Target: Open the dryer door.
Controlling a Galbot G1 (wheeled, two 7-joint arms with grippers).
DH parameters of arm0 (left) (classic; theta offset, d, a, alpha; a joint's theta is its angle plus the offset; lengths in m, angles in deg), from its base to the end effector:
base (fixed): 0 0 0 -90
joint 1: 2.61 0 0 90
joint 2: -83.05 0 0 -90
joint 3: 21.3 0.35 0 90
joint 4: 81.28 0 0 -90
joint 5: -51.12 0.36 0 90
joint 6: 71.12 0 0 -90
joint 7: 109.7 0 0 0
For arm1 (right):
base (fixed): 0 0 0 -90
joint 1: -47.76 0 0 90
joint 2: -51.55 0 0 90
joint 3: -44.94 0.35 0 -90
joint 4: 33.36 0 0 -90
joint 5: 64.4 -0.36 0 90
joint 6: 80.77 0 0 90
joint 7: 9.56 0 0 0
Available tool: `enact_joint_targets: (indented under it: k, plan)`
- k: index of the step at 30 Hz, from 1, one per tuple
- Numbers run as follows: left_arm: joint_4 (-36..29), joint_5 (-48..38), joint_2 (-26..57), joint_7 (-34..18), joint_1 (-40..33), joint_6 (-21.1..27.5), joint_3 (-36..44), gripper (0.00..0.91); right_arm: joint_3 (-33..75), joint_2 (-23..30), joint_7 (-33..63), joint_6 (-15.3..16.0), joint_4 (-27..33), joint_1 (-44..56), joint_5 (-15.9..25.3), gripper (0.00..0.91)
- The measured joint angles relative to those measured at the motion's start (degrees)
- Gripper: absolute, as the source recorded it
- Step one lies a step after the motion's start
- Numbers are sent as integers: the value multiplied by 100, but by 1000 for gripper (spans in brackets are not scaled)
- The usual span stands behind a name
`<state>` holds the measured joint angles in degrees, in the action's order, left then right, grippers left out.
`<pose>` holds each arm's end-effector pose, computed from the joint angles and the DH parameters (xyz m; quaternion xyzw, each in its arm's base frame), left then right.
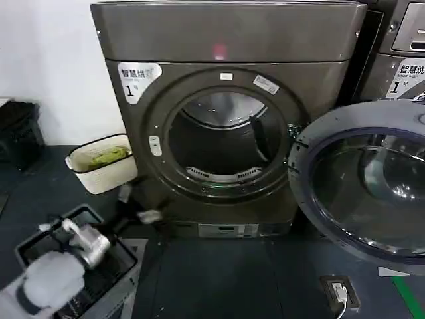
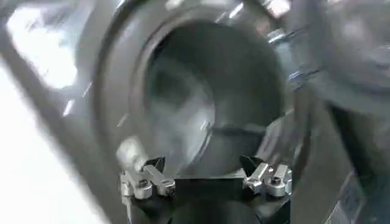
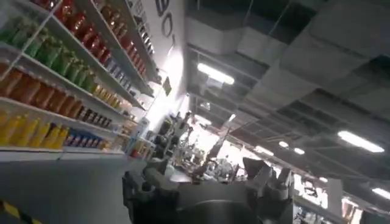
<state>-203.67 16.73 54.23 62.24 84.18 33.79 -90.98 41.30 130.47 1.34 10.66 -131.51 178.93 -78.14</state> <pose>0.2940 0.0868 -0.1520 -0.2200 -0.9499 -0.2209 0.0207 -0.1311 -0.4065 -0.1843 -0.6742 -0.6893 0.2592 0.0564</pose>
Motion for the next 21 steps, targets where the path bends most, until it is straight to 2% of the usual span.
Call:
enact_joint_targets:
  k: [4,7,10,21]
  plan:
    - [-130,-1755,141,-827,-31,1738,-412,907,-87,13,10,-105,49,-28,-22,907]
    - [-125,-3011,260,-1492,-25,2418,-564,907,-167,38,-6,-119,41,-42,-255,907]
    - [-21,-4149,427,-2162,39,2720,-600,907,-213,52,-38,-109,18,-45,-501,907]
    - [521,-7331,1012,-3888,-125,2733,-555,907,-239,98,-111,-211,82,-15,-630,907]
